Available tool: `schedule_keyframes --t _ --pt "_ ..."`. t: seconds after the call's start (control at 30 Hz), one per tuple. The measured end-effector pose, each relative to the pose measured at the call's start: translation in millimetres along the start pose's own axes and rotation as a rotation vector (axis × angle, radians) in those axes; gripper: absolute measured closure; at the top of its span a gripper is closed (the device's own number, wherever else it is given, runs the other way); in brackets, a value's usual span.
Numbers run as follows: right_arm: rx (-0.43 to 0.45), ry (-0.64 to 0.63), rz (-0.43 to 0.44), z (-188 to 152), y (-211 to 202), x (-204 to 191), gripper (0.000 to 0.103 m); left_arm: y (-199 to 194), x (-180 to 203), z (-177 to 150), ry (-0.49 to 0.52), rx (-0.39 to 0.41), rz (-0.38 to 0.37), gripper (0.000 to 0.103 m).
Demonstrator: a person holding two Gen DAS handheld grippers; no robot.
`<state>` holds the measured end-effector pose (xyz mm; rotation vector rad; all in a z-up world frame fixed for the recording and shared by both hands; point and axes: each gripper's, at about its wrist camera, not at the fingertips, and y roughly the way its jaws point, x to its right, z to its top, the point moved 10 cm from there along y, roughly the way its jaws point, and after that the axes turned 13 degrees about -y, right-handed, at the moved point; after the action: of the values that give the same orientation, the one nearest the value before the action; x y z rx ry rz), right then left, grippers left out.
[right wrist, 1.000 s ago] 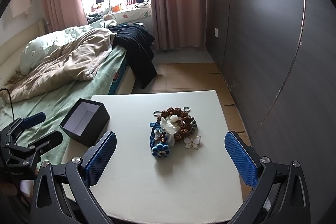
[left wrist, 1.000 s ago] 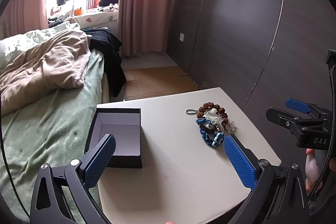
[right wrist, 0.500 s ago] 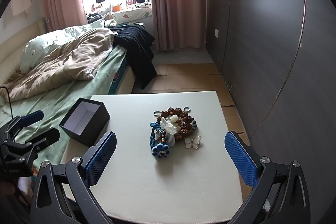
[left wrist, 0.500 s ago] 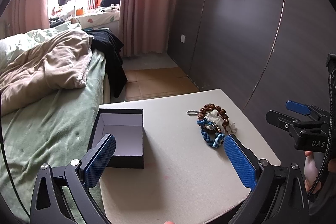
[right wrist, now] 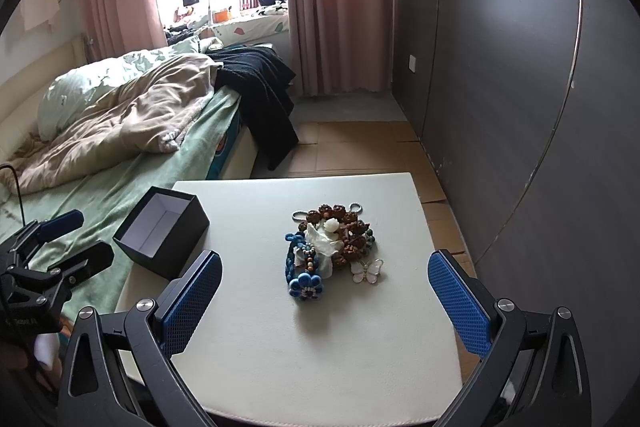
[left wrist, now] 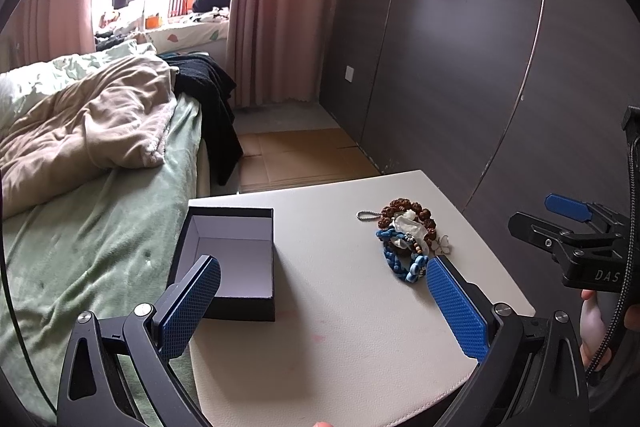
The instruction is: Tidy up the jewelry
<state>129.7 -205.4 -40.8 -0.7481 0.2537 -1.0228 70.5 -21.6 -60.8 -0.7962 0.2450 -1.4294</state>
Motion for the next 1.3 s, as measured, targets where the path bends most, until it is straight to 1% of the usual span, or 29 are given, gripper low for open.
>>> schedule_keyframes --t 0.17,0.3,0.37,0.53,0.63,0.8,0.87,1.0,1.07,1.1,1.13,1.2,1.27,1.3 --pt "0.0 0.012 0.008 0.2 0.0 2.0 0.0 0.9 0.7 1.0 0.005 -0.002 -0.002 0.0" --pt "0.004 0.052 0.02 0.3 0.8 10.0 0.0 6.5 2.0 3.3 0.001 -0.013 -0.004 0.0" --pt "0.003 0.086 0.018 -0.3 2.2 18.7 0.0 10.5 -0.1 4.9 -0.013 -0.018 0.013 0.001" --pt "-0.019 0.17 0.019 -6.4 9.0 38.0 0.0 22.0 3.3 7.9 -0.063 -0.048 -0.025 0.001" --pt "-0.036 0.221 0.032 -11.2 13.7 46.8 0.0 29.6 11.5 7.3 -0.05 -0.053 -0.029 0.001" --pt "-0.058 0.291 0.037 -16.3 20.5 57.8 0.0 43.5 31.5 0.0 -0.021 -0.078 -0.059 0.002" --pt "-0.073 0.316 0.028 -18.4 24.0 62.9 0.0 51.1 41.7 -5.6 -0.009 -0.097 -0.078 0.005" --pt "-0.115 0.364 0.051 -25.3 33.6 70.6 0.0 67.2 58.9 -19.2 0.002 -0.15 -0.116 0.021" --pt "-0.137 0.403 0.068 -31.3 39.2 74.8 0.0 75.6 64.1 -25.7 -0.004 -0.182 -0.134 0.024" --pt "-0.145 0.419 0.075 -33.8 41.2 77.1 0.0 81.6 67.2 -30.2 -0.014 -0.202 -0.147 0.027" --pt "-0.152 0.434 0.079 -36.2 43.4 79.3 0.0 84.9 68.4 -32.7 -0.021 -0.214 -0.155 0.033" --pt "-0.16 0.465 0.081 -40.3 46.4 85.1 0.0 94.6 72.4 -38.6 -0.029 -0.242 -0.166 0.039" --pt "-0.166 0.497 0.08 -43.9 48.9 90.5 0.0 102.1 75.9 -43.2 -0.024 -0.253 -0.166 0.041" --pt "-0.168 0.509 0.081 -44.5 49.7 92.2 0.002 106.3 77.9 -45.5 -0.023 -0.257 -0.171 0.042"
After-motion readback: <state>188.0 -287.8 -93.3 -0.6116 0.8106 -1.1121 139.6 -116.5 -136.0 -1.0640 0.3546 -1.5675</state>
